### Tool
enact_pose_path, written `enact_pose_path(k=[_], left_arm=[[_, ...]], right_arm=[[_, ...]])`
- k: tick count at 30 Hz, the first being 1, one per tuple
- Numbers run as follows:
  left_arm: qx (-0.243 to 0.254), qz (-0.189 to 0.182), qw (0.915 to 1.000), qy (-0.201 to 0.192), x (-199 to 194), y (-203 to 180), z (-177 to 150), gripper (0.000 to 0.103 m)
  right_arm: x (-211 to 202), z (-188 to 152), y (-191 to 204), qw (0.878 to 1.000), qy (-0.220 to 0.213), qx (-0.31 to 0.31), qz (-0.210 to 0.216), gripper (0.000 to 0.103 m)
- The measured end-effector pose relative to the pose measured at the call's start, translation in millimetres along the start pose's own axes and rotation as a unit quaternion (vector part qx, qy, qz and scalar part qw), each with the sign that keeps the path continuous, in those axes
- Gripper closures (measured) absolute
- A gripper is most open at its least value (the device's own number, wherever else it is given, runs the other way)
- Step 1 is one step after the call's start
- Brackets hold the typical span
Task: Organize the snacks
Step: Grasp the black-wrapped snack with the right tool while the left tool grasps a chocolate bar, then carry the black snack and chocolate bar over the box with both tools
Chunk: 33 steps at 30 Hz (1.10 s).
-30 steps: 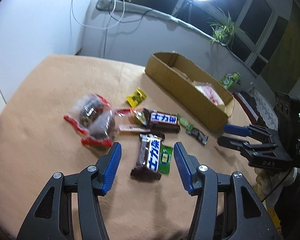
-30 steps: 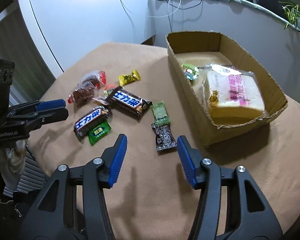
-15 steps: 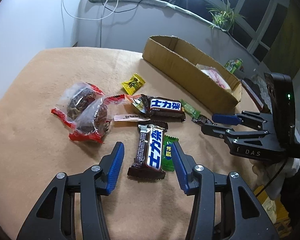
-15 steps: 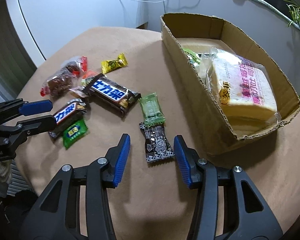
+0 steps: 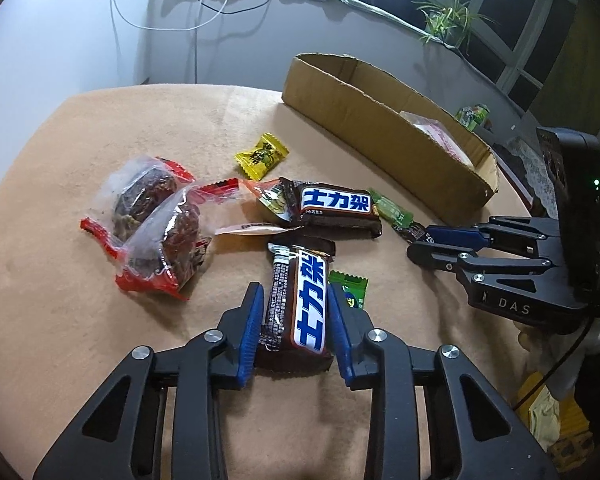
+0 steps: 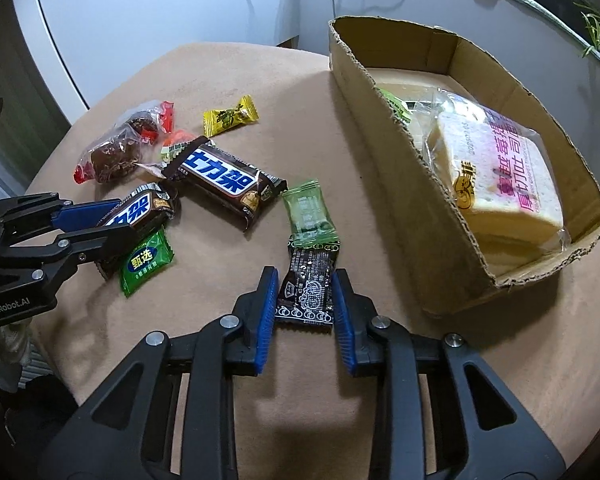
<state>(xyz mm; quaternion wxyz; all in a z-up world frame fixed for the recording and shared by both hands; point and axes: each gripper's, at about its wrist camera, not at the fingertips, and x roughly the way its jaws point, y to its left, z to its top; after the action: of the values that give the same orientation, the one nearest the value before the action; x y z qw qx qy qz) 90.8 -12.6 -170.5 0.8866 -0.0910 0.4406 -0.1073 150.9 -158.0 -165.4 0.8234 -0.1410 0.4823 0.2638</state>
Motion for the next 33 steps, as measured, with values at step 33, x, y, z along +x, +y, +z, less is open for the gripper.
enact_pose_path(k=[33], left_arm=[[-0.016,-0.02,0.9979,-0.06,-47.7,0.1,13.4,0.076]], right_arm=[[-83.4,-3.8,-11.2,0.995,-0.088,0.032,0.015,0.075]])
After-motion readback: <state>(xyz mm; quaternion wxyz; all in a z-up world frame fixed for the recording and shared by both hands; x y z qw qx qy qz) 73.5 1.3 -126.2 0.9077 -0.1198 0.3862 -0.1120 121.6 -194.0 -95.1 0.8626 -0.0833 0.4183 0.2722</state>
